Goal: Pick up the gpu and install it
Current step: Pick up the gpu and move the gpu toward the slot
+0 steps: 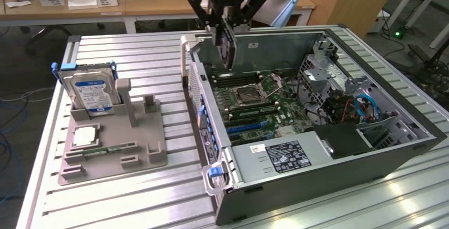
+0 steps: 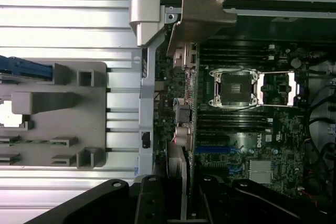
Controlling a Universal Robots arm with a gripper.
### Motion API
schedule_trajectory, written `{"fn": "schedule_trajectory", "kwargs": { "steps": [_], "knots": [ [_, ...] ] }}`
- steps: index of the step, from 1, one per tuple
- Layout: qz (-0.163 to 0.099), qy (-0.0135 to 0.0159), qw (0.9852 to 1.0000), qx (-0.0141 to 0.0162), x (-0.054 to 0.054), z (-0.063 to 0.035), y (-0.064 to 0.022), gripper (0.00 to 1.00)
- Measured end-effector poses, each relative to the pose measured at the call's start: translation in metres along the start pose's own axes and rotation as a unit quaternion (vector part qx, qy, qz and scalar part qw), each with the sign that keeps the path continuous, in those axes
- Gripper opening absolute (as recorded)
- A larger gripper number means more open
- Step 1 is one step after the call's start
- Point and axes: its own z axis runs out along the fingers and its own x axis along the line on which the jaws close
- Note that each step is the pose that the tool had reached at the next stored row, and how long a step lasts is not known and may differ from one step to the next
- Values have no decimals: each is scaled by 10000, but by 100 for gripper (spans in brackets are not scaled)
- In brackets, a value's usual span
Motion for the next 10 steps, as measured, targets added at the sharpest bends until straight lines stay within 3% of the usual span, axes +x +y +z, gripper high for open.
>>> {"fn": "schedule_trajectory", "kwargs": {
  "steps": [10],
  "knots": [
    [1,0,10000,0,-413,14,7,28]
  ]
}}
